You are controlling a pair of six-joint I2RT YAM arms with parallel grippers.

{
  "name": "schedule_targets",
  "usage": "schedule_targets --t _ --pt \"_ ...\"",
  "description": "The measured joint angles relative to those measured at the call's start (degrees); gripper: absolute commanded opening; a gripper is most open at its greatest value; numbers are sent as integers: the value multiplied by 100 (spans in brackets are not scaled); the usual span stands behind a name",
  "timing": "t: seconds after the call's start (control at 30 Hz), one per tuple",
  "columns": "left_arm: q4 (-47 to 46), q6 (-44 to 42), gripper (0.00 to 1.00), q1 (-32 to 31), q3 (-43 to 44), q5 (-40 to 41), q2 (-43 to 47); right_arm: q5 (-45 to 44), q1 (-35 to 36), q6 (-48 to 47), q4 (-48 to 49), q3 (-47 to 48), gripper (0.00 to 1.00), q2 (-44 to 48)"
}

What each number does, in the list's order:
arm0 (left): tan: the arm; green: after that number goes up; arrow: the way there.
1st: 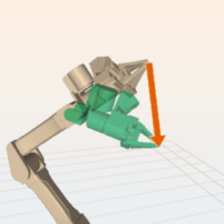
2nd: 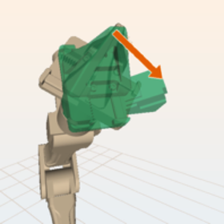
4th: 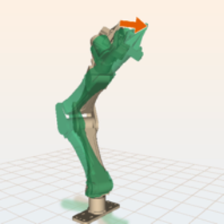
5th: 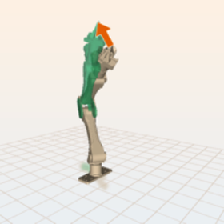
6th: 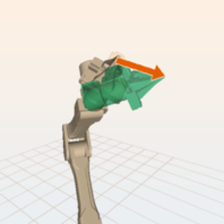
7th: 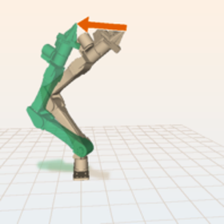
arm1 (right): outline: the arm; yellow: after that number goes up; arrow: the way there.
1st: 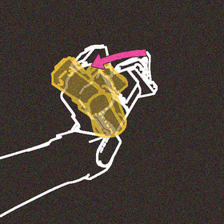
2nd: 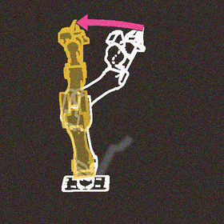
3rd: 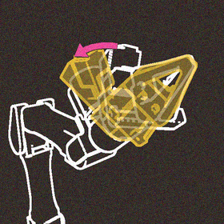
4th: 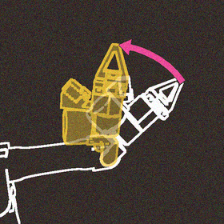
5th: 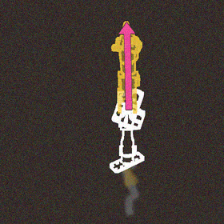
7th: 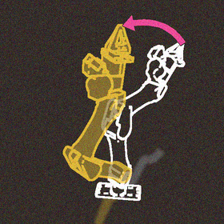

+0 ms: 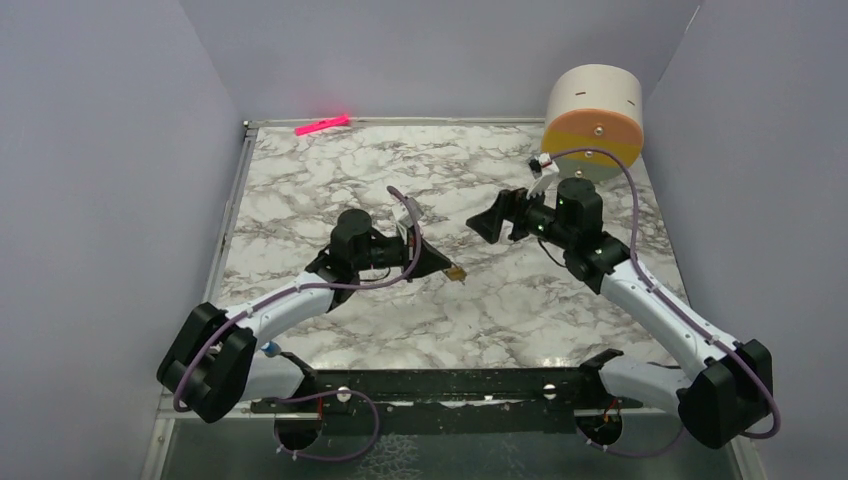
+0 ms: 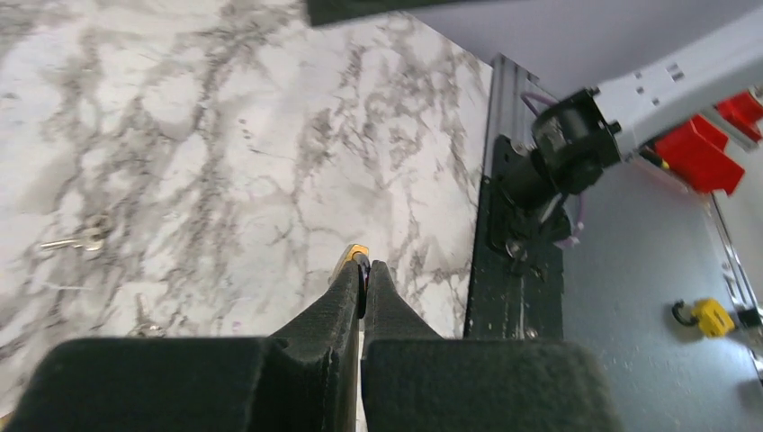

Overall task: Lock with the key
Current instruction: Lock the lock.

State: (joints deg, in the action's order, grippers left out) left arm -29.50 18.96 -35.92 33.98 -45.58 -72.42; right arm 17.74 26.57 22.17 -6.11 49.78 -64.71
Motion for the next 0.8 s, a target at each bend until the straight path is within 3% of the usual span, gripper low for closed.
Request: schedule_targets --t 0.23,0.5,0.8 --pt "-560 804 0 658 -144 400 378 1410 -4 -127 2216 -1228 100 332" --pt "-1366 1447 0 896 -247 634 664 3200 -7 -15 4135 -1329 100 -551" --pt "-1438 1681 0 1250 -247 824 800 3327 -7 157 5766 -1722 100 -404"
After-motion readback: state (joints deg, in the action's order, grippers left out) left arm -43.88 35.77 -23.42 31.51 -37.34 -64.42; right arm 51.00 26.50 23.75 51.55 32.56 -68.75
